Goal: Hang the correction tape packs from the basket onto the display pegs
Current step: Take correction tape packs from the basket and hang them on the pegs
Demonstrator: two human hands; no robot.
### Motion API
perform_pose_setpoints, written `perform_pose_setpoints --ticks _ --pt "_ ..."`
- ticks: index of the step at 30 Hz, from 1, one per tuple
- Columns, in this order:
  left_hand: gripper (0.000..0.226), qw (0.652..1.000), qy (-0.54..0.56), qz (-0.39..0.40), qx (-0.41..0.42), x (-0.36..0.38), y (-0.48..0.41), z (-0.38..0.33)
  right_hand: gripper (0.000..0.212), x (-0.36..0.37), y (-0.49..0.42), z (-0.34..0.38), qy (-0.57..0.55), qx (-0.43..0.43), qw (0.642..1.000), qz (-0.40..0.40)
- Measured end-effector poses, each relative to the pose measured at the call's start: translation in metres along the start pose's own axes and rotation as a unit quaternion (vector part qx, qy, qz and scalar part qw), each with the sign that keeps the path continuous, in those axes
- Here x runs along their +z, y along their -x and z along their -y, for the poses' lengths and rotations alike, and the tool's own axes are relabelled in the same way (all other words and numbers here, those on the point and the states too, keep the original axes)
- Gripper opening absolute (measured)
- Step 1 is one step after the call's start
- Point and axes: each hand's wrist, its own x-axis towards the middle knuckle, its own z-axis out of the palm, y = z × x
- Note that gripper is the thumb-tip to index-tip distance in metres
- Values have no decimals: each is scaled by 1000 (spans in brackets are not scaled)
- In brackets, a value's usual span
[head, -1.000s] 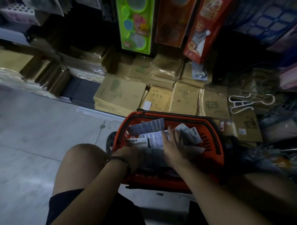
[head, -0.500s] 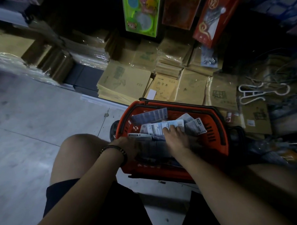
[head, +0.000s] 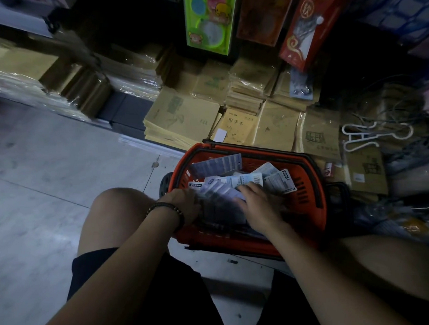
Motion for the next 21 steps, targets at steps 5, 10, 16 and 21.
perform_pose_setpoints --ticks 5,10,16,21 --pt "35 1000 6 2 0 3 5 -3 31 33 -2 11 77 -42 994 73" --pt "35 1000 5 5 -5 4 0 -2 44 55 -9 11 110 -11 986 126" --pt "36 999 23 -18 -25 4 -5 -1 41 47 -24 23 64 -18 990 123" --pt "38 999 10 -18 -31 -1 -3 2 46 45 -60 38 -10 -33 991 128"
